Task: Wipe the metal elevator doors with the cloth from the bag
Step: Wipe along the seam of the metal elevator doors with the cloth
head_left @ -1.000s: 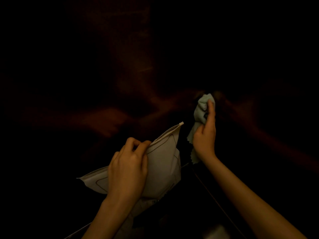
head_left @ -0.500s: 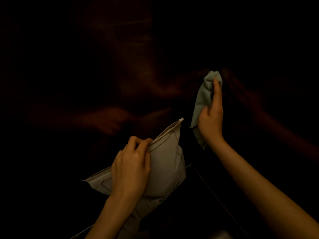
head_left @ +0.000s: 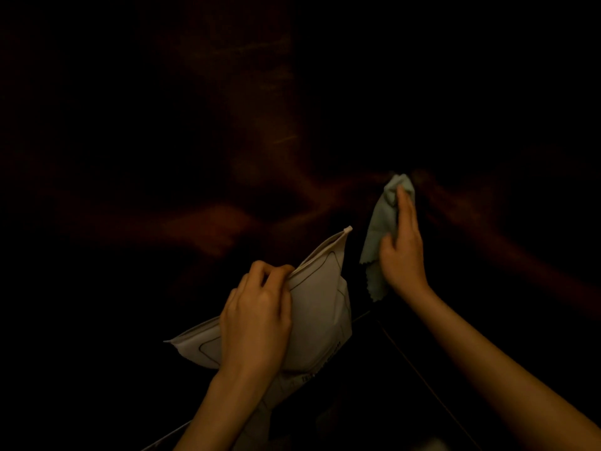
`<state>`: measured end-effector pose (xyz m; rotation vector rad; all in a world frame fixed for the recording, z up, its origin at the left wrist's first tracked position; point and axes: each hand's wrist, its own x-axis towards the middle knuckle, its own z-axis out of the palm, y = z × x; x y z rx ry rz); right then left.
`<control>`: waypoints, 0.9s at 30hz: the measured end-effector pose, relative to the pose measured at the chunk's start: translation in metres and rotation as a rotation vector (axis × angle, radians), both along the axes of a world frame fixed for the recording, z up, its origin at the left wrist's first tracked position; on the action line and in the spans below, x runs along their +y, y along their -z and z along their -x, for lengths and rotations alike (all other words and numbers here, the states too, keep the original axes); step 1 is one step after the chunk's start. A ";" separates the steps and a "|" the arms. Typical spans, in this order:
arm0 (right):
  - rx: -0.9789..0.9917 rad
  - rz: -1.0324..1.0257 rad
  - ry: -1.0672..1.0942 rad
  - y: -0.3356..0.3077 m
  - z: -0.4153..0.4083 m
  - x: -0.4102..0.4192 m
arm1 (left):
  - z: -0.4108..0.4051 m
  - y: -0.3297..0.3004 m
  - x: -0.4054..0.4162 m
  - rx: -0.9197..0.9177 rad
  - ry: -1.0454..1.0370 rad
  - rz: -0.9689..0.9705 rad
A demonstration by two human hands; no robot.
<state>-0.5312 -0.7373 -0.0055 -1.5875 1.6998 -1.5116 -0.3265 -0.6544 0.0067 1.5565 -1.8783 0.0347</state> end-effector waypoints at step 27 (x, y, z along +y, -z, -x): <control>0.166 0.172 0.032 -0.157 0.004 0.000 | 0.004 -0.139 -0.015 -0.234 -0.014 0.371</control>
